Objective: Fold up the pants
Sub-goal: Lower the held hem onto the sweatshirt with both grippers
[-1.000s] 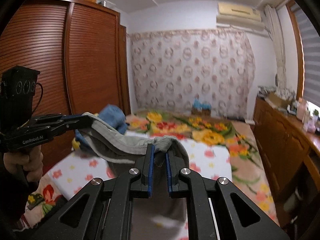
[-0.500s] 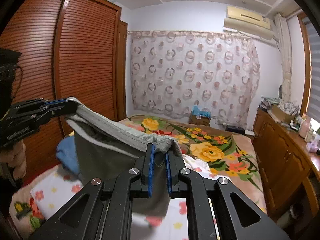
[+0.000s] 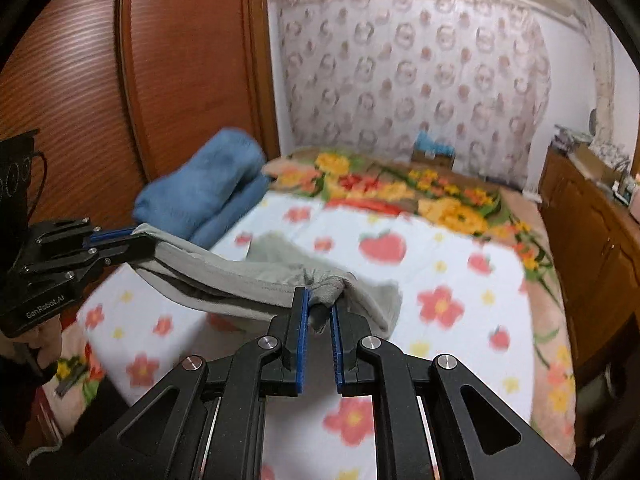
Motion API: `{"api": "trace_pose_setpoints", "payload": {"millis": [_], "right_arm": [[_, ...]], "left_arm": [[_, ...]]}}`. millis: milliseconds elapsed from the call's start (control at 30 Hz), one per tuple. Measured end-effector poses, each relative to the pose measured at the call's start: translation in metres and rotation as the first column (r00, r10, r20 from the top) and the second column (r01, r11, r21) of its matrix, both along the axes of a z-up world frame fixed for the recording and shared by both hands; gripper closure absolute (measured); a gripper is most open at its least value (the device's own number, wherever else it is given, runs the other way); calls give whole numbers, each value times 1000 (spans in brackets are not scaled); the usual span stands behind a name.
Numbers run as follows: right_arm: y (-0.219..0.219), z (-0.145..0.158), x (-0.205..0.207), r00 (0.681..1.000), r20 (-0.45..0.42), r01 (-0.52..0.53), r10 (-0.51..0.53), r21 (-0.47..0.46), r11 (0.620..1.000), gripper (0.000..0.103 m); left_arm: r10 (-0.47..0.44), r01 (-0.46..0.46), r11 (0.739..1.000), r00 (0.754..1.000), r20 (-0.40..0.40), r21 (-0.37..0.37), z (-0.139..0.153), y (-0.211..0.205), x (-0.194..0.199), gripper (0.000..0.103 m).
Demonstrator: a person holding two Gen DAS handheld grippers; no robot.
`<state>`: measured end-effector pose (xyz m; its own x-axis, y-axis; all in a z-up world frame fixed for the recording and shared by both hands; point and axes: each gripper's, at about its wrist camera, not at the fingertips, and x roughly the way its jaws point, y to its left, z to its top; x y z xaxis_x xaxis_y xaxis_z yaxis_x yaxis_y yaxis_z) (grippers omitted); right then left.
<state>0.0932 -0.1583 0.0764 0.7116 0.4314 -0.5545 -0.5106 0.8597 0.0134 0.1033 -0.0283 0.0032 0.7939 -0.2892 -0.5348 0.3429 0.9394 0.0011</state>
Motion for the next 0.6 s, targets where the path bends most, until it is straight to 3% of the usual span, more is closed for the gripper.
{"api": "trace_pose_setpoints", "payload": {"millis": [400, 600], "right_arm": [[-19, -3, -8, 999, -50, -10, 11, 25, 1000, 93], [-17, -22, -30, 998, -59, -2, 3, 23, 1000, 93]], "left_arm": [[-16, 13, 999, 998, -60, -47, -19, -1, -24, 95], [-27, 23, 998, 997, -65, -60, -24, 0, -29, 95]]}}
